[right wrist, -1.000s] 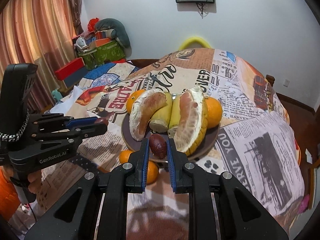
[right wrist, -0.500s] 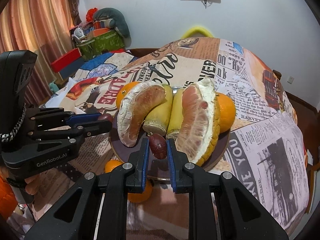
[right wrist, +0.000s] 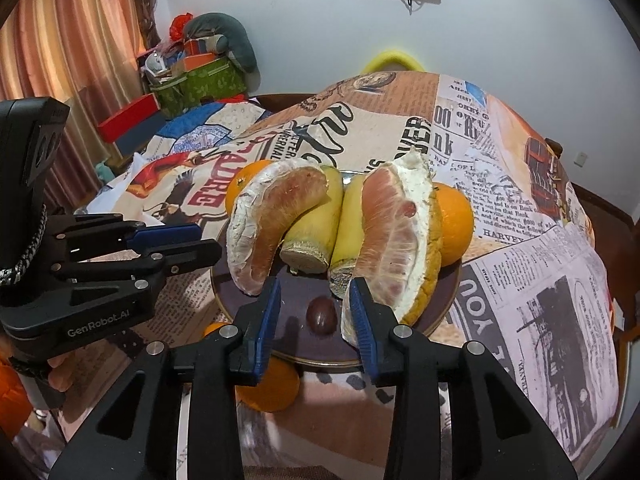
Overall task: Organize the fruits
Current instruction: 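Carry both dates onto the plate between the fruits and open both tools, then grasp a small mandarin with the left tool while the right tool grasps another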
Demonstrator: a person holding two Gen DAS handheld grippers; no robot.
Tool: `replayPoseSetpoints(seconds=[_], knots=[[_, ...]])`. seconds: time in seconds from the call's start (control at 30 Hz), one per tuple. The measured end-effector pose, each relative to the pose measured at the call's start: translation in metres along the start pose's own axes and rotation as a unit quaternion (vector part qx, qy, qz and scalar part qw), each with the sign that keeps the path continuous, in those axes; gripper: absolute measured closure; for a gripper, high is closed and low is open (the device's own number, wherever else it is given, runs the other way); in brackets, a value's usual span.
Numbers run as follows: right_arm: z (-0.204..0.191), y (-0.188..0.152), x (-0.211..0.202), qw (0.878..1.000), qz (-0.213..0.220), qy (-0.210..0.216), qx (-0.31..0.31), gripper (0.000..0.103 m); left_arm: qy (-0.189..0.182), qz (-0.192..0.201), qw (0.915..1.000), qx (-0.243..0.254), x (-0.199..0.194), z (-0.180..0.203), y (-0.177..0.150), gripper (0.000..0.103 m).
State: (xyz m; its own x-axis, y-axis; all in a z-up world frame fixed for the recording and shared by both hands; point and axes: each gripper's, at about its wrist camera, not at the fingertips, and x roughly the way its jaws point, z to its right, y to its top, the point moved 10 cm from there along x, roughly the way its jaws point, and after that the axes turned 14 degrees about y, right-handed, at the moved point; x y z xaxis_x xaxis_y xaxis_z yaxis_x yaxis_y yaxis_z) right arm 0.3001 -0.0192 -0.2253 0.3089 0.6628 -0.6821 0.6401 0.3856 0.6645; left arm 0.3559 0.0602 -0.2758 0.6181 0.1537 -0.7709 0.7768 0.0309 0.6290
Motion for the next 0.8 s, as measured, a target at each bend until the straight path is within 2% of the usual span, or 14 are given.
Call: replayPoseSetpoints(seconds=[0.43,0.57,0.8], knots=[[-0.012,-0.007,-0.025,1.0,0.007,-0.005,-0.005,0.07,0.006,0.011,0.9999,0.002,-0.034,-0.005,-0.007,0.072],[-0.013,-0.017,-0.027,1.0,-0.001,-0.005,-0.002,0.07,0.009,0.011,0.9999,0.003,-0.042,-0.005,-0.015,0.063],[-0.019,-0.037,-0.018,1.0,-0.021,0.004,0.006,0.07,0.008,0.0,0.9999,0.011,-0.046,-0.004,-0.031,0.059]])
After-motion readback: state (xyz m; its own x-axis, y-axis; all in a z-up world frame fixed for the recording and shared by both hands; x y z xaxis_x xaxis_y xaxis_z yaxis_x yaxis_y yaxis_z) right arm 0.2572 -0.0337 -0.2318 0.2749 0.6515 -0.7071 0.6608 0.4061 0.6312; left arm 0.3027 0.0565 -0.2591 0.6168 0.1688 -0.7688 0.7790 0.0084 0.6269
